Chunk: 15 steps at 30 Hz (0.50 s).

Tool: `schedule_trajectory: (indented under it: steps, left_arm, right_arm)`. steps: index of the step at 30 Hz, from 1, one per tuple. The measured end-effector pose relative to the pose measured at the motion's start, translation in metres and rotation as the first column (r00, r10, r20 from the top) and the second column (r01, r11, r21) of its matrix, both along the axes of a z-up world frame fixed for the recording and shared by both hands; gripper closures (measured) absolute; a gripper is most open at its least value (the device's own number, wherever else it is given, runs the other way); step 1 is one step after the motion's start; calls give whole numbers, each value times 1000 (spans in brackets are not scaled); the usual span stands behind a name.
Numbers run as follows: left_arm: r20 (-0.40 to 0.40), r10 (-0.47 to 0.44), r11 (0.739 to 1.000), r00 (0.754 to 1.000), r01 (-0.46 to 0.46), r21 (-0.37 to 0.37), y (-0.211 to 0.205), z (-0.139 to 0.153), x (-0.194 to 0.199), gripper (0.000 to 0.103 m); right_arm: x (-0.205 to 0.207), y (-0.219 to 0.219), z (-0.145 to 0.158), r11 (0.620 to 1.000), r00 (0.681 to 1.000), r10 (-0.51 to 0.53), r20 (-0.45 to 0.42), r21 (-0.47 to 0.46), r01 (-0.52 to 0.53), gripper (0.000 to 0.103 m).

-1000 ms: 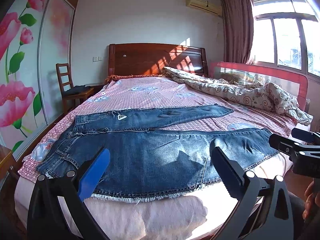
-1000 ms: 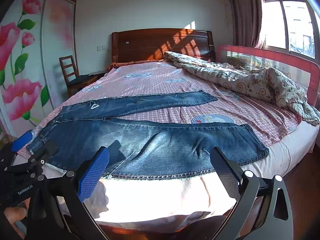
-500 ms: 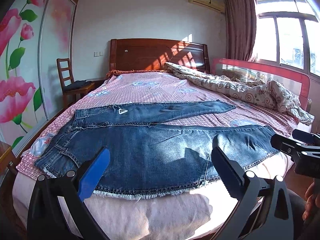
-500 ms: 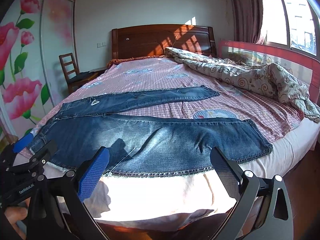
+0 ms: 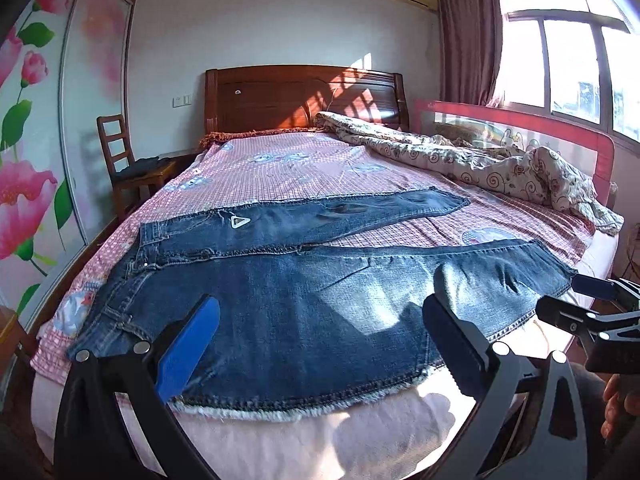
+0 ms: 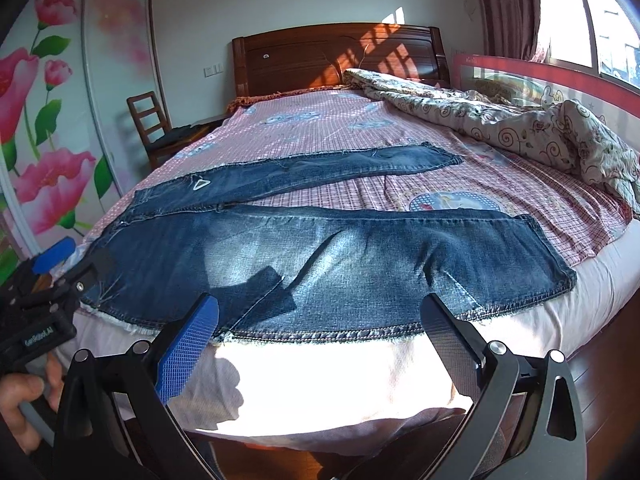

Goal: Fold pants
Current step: 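Grasp the jeans waistband with the left gripper while the right gripper grasps the hem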

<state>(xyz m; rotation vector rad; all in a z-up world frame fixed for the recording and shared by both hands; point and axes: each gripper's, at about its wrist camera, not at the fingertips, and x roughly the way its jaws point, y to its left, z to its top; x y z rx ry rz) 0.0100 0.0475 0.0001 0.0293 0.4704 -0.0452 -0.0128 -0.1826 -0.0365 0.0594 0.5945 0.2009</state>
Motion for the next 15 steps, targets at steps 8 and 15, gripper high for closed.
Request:
schedule_trajectory:
  steps: [8, 15]
  left_arm:
    - [-124, -34, 993, 992, 19, -117, 123, 31, 94, 2]
    - [-235, 26, 987, 972, -62, -149, 232, 16, 189, 2]
  right_arm:
    - [21, 8, -18, 998, 991, 64, -116, 21, -62, 3]
    - [49, 25, -20, 990, 974, 144, -174, 23, -143, 3]
